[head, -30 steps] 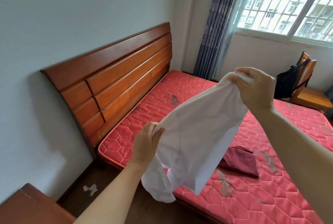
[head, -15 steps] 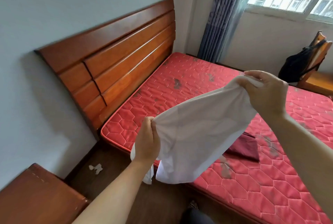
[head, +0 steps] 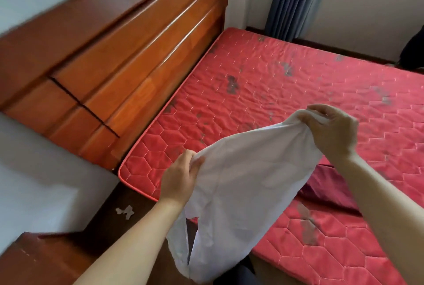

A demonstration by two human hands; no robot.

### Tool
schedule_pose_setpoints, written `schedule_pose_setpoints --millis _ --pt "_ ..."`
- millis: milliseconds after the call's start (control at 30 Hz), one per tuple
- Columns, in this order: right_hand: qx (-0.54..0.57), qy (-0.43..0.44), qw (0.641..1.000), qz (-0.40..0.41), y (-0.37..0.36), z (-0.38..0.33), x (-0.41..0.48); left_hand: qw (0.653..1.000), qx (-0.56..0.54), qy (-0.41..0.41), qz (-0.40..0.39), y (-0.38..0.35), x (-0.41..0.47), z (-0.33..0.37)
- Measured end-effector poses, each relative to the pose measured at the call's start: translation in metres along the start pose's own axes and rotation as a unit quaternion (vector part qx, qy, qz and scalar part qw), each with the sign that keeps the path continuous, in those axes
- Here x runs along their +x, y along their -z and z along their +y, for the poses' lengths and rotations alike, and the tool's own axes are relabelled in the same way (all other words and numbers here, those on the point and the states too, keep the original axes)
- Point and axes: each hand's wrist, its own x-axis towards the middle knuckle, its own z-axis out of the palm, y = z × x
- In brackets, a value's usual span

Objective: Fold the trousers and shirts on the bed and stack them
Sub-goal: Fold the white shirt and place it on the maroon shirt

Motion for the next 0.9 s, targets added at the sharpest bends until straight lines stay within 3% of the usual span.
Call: schedule_pose_setpoints --millis 233,600,900 --pt "-0.009 -0.075 0.996 -0.045 -0.110 0.113 0.078 0.995 0.047 0.064 -0.057 -0.100 0.116 -0.051" --pt "-0.082 -0.037 0.995 -0.047 -0.275 0.223 0.225 0.994 0.101 -0.020 -0.036 -0.241 0.347 -0.159" --pt "-0.113 -0.035 0.993 -0.023 -0.360 0.295 0.245 0.991 0.113 -0.026 -0.071 -0.334 0.418 -0.242"
